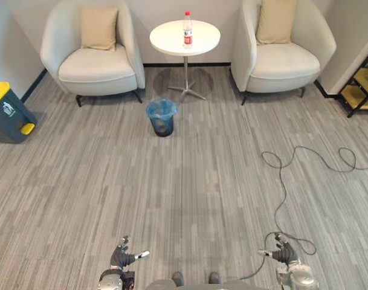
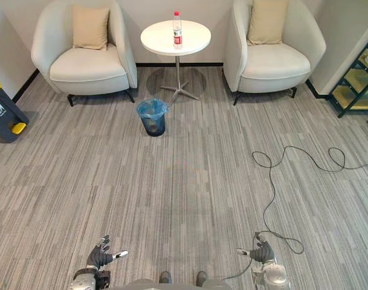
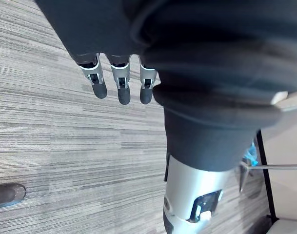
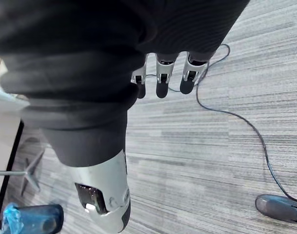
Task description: Gather rubbish on tea table into small bin, then transfer packed bag to large trash can.
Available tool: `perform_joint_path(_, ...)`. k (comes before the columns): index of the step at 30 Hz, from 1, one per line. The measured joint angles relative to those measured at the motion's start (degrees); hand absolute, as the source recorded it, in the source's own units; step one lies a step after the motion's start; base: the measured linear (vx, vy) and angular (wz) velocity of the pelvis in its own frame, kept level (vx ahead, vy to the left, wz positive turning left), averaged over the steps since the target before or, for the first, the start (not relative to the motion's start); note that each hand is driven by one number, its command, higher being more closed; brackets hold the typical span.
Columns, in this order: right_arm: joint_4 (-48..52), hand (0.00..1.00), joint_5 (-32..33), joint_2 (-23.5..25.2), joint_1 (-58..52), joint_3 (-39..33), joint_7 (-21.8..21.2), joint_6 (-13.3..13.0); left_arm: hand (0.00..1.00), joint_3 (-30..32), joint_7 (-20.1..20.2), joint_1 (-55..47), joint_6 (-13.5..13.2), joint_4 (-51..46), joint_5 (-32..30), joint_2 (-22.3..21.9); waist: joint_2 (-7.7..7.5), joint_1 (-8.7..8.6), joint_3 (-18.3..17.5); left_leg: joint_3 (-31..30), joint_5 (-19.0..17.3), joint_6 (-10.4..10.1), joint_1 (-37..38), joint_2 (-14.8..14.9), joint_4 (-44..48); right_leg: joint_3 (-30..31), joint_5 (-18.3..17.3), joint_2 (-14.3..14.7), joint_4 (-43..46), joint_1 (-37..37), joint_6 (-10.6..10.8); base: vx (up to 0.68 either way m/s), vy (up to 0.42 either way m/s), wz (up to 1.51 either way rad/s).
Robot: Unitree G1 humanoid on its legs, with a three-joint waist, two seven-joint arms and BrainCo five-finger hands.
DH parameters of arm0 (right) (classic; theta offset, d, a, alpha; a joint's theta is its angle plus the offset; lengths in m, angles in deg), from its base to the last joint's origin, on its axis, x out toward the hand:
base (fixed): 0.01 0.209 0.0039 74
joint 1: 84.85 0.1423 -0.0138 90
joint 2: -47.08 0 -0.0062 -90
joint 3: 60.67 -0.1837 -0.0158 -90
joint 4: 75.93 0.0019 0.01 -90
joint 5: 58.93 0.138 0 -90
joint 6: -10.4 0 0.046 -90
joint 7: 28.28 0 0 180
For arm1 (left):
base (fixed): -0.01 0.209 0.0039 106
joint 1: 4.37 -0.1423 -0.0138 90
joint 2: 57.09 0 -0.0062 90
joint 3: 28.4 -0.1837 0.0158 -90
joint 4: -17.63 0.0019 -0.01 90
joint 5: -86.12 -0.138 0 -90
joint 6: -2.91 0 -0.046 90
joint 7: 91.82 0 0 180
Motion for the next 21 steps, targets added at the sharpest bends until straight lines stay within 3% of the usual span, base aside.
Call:
perform_joint_path(2,0.0,0.0,0.0,0.2,0.9,0.0,0.2,0.1,0.0,0.0,-0.2,0.1,0.1,-1.8,1.4,0.0,0.11,-0.1,1.3,0.8,-4.0,0.9,-0.9,-0.3,4.1,-0.3,-4.8,-0.7,13.2,-5.6,3.5,0.1,0.067,-0.27)
perform_joint_path(3,0.0,0.0,0.0,0.4,1.0,0.1,0.2,0.1,0.0,0.0,-0.3,0.2,0.1,-2.2,1.7,0.1,0.04,-0.12,1.7,0.8,-5.0,1.0,-0.7,-0.4,4.9,-0.7,-5.5,-1.0,17.8,-7.3,4.3,0.13,0.055,-0.05)
perform_joint_path(4,0.5,0.0,0.0,1.1,1.1,0.1,0.3,0.4,0.0,-0.1,-0.4,0.4,0.2,-2.9,2.2,0.4,-0.24,-0.3,2.4,0.3,-6.9,2.0,0.0,-0.6,6.4,-2.6,-6.0,-1.9,28.4,-12.0,4.9,0.2,0.039,0.07)
perform_joint_path(5,1.3,0.0,0.1,1.8,-0.4,0.2,0.4,0.7,0.0,-0.3,-0.9,1.2,0.2,-3.0,2.4,1.0,-1.18,-0.38,3.0,-0.1,-8.3,2.5,1.8,-1.2,6.5,-4.5,-7.6,-3.3,35.3,-15.0,4.2,0.24,0.028,0.15)
perform_joint_path(8,1.5,0.0,0.1,1.7,-1.4,0.2,0.5,1.2,0.0,-0.2,-1.7,1.8,0.3,-2.9,3.4,1.1,-1.43,-0.83,4.2,-1.2,-10.3,2.2,6.3,-0.5,5.3,-9.1,-9.0,-4.2,32.9,-18.6,2.9,0.38,0.007,0.2)
perform_joint_path(9,1.5,0.0,0.1,1.3,-1.0,0.2,0.7,1.3,0.0,-0.2,-1.8,2.4,0.4,-2.9,3.4,1.0,-0.11,-1.56,5.0,-1.7,-10.8,1.8,8.0,0.9,4.2,-11.0,-8.5,-3.9,27.7,-21.2,2.6,0.51,-0.023,0.36)
perform_joint_path(11,1.7,0.0,0.1,0.5,0.2,0.2,0.9,1.3,0.0,-0.1,-2.5,3.4,0.3,-2.9,3.9,0.9,0.32,-3.02,5.3,-2.9,-10.8,1.0,11.4,2.8,0.6,-12.8,-3.6,-2.6,17.7,-25.0,1.8,0.74,-0.099,0.5)
perform_joint_path(12,2.0,0.0,0.1,-0.5,0.1,0.2,0.9,1.2,0.0,-0.2,-2.6,4.0,0.3,-2.8,3.9,0.7,-0.09,-3.67,5.2,-4.7,-11.3,-1.4,14.2,4.1,-0.1,-12.5,5.8,-1.6,11.2,-27.3,-0.3,0.85,-0.153,0.51)
perform_joint_path(13,2.0,0.0,0.1,-0.8,-0.5,0.2,0.9,1.2,0.0,-0.2,-2.6,4.5,0.3,-2.8,3.9,0.5,0.28,-3.84,5.1,-5.2,-11.8,-2.2,15.0,4.8,0.7,-12.5,10.6,-1.2,11.6,-27.1,-2.0,0.75,-0.151,0.44)
perform_joint_path(14,2.1,0.0,0.1,-1.5,-0.5,0.2,1.0,1.3,0.0,-0.3,-2.6,4.7,0.2,-2.1,3.9,-0.1,1.66,-3.79,5.4,-5.7,-12.1,-2.9,15.3,6.0,2.1,-13.1,9.9,-0.4,13.8,-27.0,-4.4,0.62,-0.157,0.2)
perform_joint_path(15,2.5,0.0,0.1,-1.5,0.3,0.1,1.0,1.2,0.0,-0.5,-2.4,5.7,0.3,-1.6,3.8,-0.3,2.8,-3.63,5.9,-6.2,-10.3,-6.0,13.1,7.7,8.5,-14.8,5.4,-0.3,18.1,-26.7,-6.1,0.61,-0.168,0.22)
perform_joint_path(16,2.5,0.0,0.1,-1.3,0.3,0.2,0.8,1.2,0.0,-0.4,-2.4,6.2,0.3,-1.4,3.8,-0.6,2.78,-3.83,6.0,-6.3,-6.5,-7.4,10.7,7.6,16.2,-15.3,2.5,-0.7,20.1,-25.2,-6.6,0.77,-0.23,0.43)
perform_joint_path(17,2.7,0.0,0.2,-1.2,-0.5,0.4,0.9,1.1,0.0,-0.2,-2.3,6.0,0.3,-1.2,3.8,-1.3,2.96,-4.09,6.4,-6.4,3.7,-5.7,7.1,8.1,28.8,-15.8,-0.5,-0.6,18.8,-19.3,-6.7,0.78,-0.24,0.41)
perform_joint_path(18,3.1,0.0,0.3,-1.2,-0.9,0.7,0.9,1.1,0.0,-0.1,-2.3,5.6,0.3,-1.3,3.8,-1.7,2.52,-3.55,6.8,-6.2,7.6,-5.6,4.7,9.2,35.7,-15.8,-1.1,0.0,16.9,-15.7,-7.1,0.91,-0.255,0.28)
perform_joint_path(19,4.6,0.0,0.5,-0.3,-1.3,1.7,1.0,1.0,0.0,0.0,-2.3,4.4,0.0,-2.5,3.8,-1.7,2.8,-3.08,7.0,-3.9,4.9,-2.5,-0.4,11.6,49.4,-15.2,-1.5,1.8,12.7,-8.6,-7.8,0.88,-0.215,-0.06)
perform_joint_path(20,6.1,0.0,1.3,0.7,-1.1,2.4,1.2,0.4,0.0,0.2,-2.2,3.4,-0.1,-3.5,3.8,-1.4,1.81,-1.89,7.7,-1.7,2.0,-0.4,-5.2,12.4,57.7,-13.8,-1.8,2.5,8.8,-2.1,-8.3,0.68,-0.144,-0.27)
perform_joint_path(21,6.9,0.0,2.4,1.4,-1.1,2.8,1.2,-0.4,0.0,0.2,-2.2,3.1,0.0,-4.1,3.8,-1.5,0.66,-0.44,8.2,0.0,0.2,0.6,-9.3,11.8,59.6,-12.4,-1.9,2.5,5.7,1.8,-8.3,0.65,-0.113,-0.4)
